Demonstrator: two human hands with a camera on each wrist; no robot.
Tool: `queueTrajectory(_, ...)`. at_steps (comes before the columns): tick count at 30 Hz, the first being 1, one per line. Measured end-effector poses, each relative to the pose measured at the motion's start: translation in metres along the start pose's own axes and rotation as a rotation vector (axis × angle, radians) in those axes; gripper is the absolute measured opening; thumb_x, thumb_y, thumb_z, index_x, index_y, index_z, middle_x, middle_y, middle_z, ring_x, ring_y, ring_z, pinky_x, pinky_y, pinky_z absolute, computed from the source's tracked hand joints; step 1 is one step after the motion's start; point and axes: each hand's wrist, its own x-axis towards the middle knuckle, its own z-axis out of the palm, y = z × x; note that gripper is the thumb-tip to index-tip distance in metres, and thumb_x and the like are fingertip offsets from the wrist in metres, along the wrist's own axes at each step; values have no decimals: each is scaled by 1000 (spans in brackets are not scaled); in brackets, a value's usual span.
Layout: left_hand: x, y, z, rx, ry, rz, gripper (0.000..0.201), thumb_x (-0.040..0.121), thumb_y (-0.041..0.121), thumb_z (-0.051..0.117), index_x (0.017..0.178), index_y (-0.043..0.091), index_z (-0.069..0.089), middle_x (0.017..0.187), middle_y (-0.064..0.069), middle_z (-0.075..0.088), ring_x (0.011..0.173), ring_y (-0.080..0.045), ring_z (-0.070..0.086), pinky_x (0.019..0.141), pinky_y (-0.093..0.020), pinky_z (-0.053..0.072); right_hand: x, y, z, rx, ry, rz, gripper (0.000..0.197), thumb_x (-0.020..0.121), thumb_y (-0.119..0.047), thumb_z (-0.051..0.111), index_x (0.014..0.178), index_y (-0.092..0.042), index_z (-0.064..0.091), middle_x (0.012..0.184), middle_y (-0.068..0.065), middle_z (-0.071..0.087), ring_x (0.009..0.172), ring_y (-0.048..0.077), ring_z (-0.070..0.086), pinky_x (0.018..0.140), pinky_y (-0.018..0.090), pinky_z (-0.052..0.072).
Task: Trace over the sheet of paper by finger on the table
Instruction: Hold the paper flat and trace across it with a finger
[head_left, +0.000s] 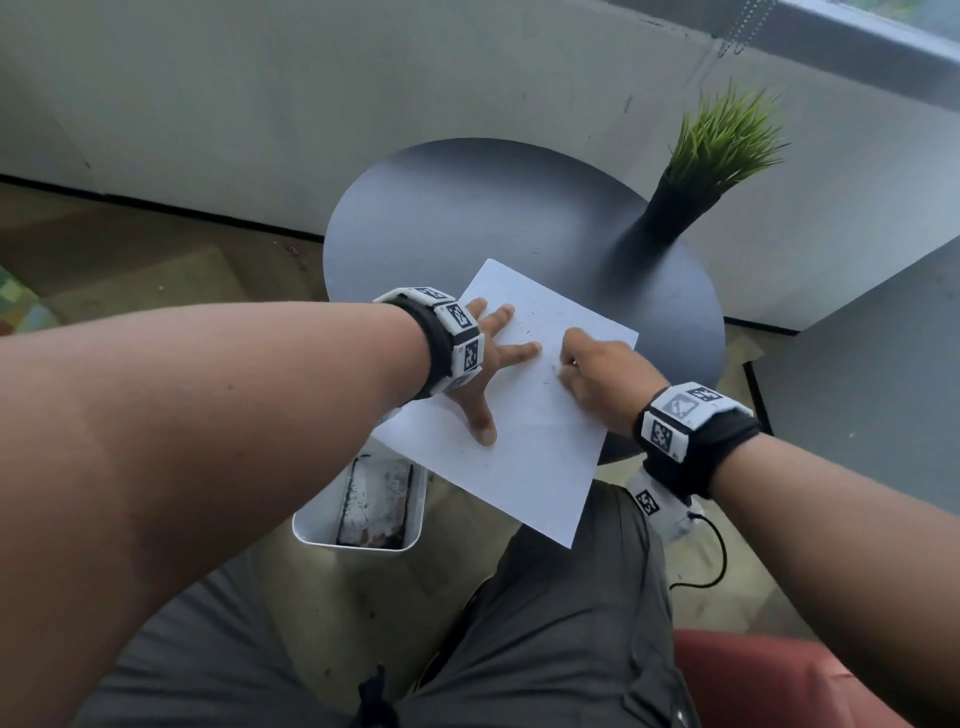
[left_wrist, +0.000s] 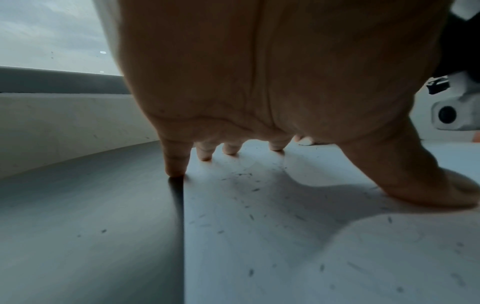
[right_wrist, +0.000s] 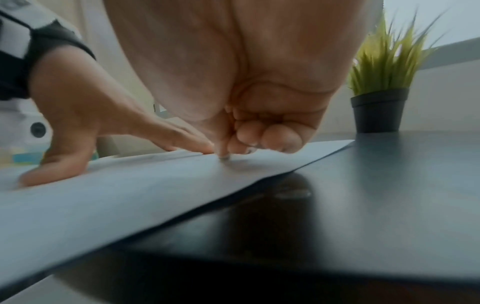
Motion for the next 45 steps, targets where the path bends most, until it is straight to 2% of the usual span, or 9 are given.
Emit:
queueTrajectory(6, 1, 0, -1, 17, 1, 9, 137, 55, 83, 75, 153, 52, -15, 165, -6, -27, 152, -41, -17, 117, -70, 12, -33, -35, 12, -52, -176, -389, 11, 98, -29, 42, 95, -18, 41, 94, 9, 60, 83, 31, 53, 70, 37, 44)
queueTrajectory(12, 1, 0, -1, 1, -4, 0, 136, 56, 82, 76, 152, 53, -16, 166, -6, -26, 152, -40, -17, 117, -70, 13, -1, -7, 0, -50, -6, -61, 13, 97, -27, 43, 98, -15, 39, 94, 11, 60, 82, 34, 54, 67, 37, 45)
queueTrajectory(17, 1, -1, -1, 31, 2, 6, 136, 56, 83, 74, 153, 51, -16, 165, -7, -27, 152, -41, -16, 117, -70, 13, -35, -41, 13, -51, -178, -380, 10, 98, -28, 41, 98, -18, 41, 96, 9, 61, 84, 32, 54, 72, 40, 46)
queueTrajectory(23, 2, -1, 1, 2, 10, 3, 136, 56, 84, 74, 153, 52, -16, 165, -6, -27, 152, -40, -18, 117, -70, 12, -5, -8, 0, -63, -12, -96, 15, 98, -30, 42, 101, -16, 41, 101, 11, 61, 84, 30, 51, 68, 32, 37)
queueTrajectory(29, 4, -1, 3, 32, 10, 2, 139, 52, 86, 74, 151, 53, -19, 165, -6, -29, 152, -40, -18, 117, -70, 13, -48, -46, 19, -29, -181, -392, 8, 97, -27, 43, 95, -21, 39, 88, 3, 58, 79, 28, 52, 68, 39, 45)
queueTrajectory(34, 3, -1, 3, 8, 12, 4, 138, 54, 84, 75, 152, 53, -17, 165, -5, -27, 152, -40, -18, 117, -71, 11, -19, -16, 4, -16, -55, -88, 14, 98, -30, 42, 99, -17, 38, 90, 6, 56, 81, 31, 53, 69, 36, 44)
queueTrajectory(37, 3, -1, 3, 12, -1, -2, 139, 54, 83, 75, 153, 51, -18, 165, -6, -29, 152, -40, -19, 118, -70, 10, -34, -32, 13, -54, -81, -178, 14, 98, -29, 38, 93, -20, 29, 88, 3, 53, 78, 29, 50, 69, 38, 45)
queueTrajectory(41, 2, 0, 2, 19, -7, -2, 140, 54, 86, 73, 152, 51, -20, 164, -5, -30, 152, -40, -19, 117, -70, 11, -52, -42, 17, -51, -179, -303, 16, 100, -34, 38, 99, -17, 39, 93, 9, 61, 82, 32, 55, 73, 43, 49)
queueTrajectory(45, 0, 0, 3, -16, 6, 8, 137, 54, 83, 76, 153, 52, -15, 166, -4, -26, 152, -38, -19, 117, -70, 12, -23, -5, 5, 43, -79, 9, 18, 96, -36, 45, 104, -20, 43, 103, 11, 61, 90, 35, 58, 81, 43, 51)
